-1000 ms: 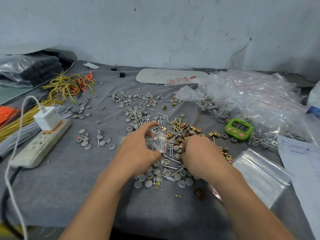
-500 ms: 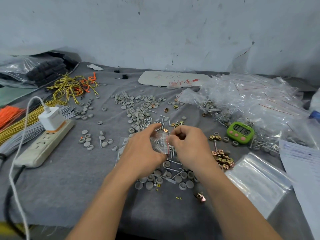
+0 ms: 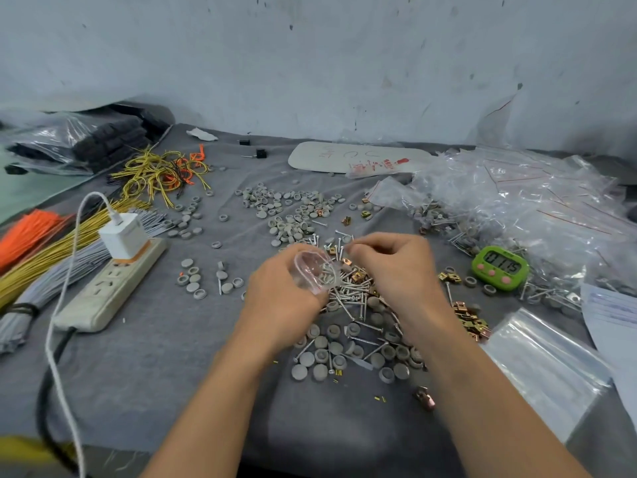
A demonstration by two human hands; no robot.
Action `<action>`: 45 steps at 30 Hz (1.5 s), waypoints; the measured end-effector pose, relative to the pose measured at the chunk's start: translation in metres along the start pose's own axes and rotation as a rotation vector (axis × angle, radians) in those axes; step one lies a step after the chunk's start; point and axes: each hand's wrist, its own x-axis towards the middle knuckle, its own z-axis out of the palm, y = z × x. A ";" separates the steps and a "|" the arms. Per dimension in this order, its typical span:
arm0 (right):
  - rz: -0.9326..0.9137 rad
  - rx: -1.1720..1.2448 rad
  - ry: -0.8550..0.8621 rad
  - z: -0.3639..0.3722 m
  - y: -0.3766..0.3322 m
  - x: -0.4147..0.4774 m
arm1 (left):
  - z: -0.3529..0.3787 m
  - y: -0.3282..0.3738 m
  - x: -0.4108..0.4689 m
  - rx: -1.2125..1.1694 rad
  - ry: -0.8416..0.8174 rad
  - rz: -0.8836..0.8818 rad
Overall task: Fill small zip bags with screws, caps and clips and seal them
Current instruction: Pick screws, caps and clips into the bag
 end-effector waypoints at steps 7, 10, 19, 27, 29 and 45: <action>0.153 -0.665 -0.132 -0.016 0.020 0.009 | -0.017 0.002 0.004 -0.409 0.207 0.131; 0.102 -0.824 -0.194 -0.012 0.019 0.009 | -0.018 0.001 0.007 -0.465 0.279 0.135; 0.156 -0.793 -0.275 -0.024 0.016 0.012 | -0.007 0.011 -0.002 -0.154 0.178 0.130; 0.083 -0.800 -0.285 -0.038 0.024 0.007 | 0.004 0.013 -0.003 -0.093 0.127 0.135; 0.070 -0.786 -0.323 -0.039 0.023 0.005 | 0.005 0.013 -0.003 -0.083 0.118 0.138; 0.102 -0.269 0.000 -0.043 0.035 -0.003 | 0.014 0.018 -0.005 0.036 0.076 0.073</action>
